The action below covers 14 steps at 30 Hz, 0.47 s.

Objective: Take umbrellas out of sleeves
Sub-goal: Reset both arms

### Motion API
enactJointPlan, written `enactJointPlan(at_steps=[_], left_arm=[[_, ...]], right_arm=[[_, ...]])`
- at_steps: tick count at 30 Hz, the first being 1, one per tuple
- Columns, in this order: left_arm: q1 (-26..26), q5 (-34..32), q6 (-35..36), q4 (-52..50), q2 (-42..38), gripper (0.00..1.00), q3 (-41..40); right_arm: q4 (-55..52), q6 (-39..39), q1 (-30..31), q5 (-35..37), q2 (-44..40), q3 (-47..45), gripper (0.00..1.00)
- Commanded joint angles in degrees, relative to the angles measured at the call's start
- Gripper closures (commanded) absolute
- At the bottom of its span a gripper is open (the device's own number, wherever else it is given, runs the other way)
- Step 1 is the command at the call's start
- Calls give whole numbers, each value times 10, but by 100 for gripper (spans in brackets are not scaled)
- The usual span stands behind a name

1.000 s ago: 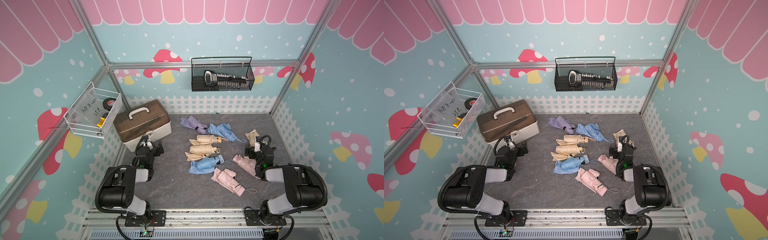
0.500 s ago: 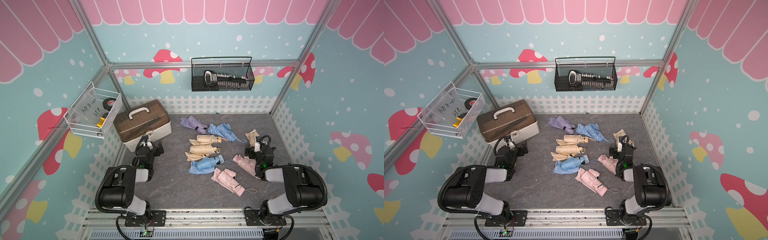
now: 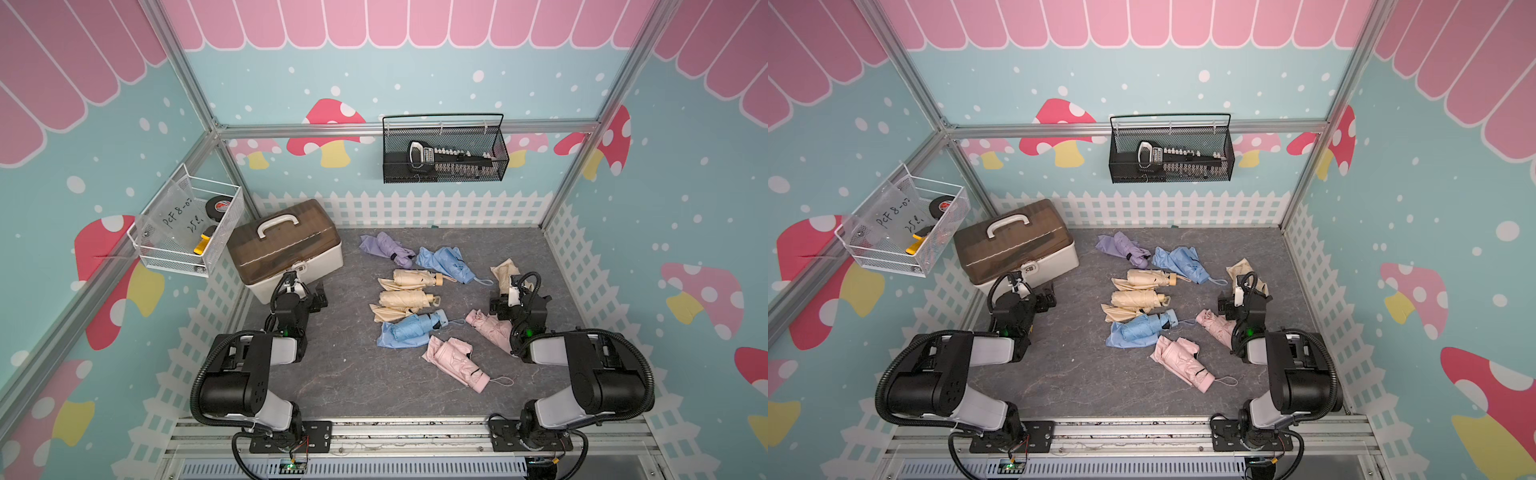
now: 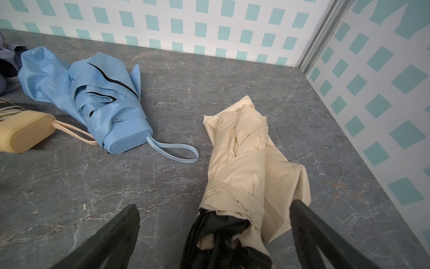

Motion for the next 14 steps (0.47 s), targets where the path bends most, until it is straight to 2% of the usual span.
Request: enactJointPlan(at_steps=[1,14], left_arm=[[4,-8,5,16,2,1,2],[-19,-20,31,-24,6,1,26]], right_arm=[[14,-4,2,3,0,9,1],[14,-4,1,3,2,10,1]])
